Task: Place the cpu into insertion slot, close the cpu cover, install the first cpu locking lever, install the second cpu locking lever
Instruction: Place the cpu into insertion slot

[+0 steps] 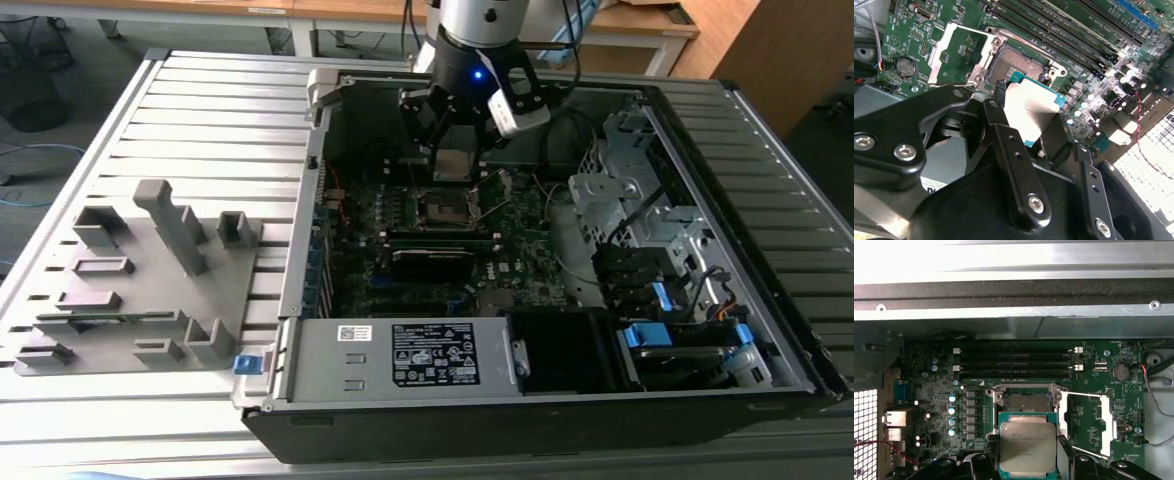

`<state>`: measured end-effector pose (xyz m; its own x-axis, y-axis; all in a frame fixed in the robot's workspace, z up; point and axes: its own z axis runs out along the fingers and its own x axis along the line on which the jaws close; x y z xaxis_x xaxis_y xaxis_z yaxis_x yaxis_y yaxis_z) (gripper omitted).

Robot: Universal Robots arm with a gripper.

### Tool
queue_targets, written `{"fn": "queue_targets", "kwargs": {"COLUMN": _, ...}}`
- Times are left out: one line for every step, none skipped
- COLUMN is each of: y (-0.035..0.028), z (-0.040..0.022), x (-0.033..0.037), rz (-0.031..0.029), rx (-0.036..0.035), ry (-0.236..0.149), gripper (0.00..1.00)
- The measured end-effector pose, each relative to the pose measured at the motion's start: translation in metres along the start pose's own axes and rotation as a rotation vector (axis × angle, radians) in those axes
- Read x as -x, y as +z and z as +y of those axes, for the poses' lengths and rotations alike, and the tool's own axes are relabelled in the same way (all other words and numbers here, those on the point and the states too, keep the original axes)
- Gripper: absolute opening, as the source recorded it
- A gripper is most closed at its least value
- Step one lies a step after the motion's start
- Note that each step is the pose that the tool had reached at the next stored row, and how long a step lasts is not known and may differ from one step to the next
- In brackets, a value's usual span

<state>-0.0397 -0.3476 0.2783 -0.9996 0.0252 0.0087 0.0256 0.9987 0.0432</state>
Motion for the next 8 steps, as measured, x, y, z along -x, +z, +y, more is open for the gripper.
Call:
{"fn": "queue_targets", "kwargs": {"y": 0.0001, "z": 0.0000, "x": 0.0000, "rz": 0.0000, "rx": 0.0001, "ry": 0.000, "gripper": 0.54}}
{"fn": "queue_targets", "kwargs": {"y": 0.0002, "z": 0.0000, "x": 0.0000, "rz": -0.0001, "rx": 0.0003, "ry": 0.000, "gripper": 0.54}}
{"fn": "queue_targets", "kwargs": {"y": 0.0002, "z": 0.0000, "x": 0.0000, "rz": -0.0001, "rx": 0.0003, "ry": 0.000, "gripper": 0.54}}
{"fn": "queue_targets", "kwargs": {"y": 0.0002, "z": 0.0000, "x": 0.0000, "rz": -0.0001, "rx": 0.0002, "ry": 0.000, "gripper": 0.54}}
{"fn": "queue_targets", "kwargs": {"y": 0.0006, "z": 0.0000, "x": 0.0001, "rz": -0.0003, "rx": 0.0005, "ry": 0.000, "gripper": 0.54}}
{"fn": "queue_targets", "kwargs": {"y": 0.0010, "z": 0.0000, "x": 0.0001, "rz": -0.0004, "rx": 0.0008, "ry": 0.000, "gripper": 0.54}}
{"fn": "queue_targets", "kwargs": {"y": 0.0012, "z": 0.0000, "x": 0.0001, "rz": -0.0001, "rx": 0.0004, "ry": 0.000, "gripper": 0.54}}
{"fn": "queue_targets", "kwargs": {"y": 0.0012, "z": 0.0000, "x": 0.0000, "rz": -0.0001, "rx": 0.0002, "ry": 0.000, "gripper": 0.54}}
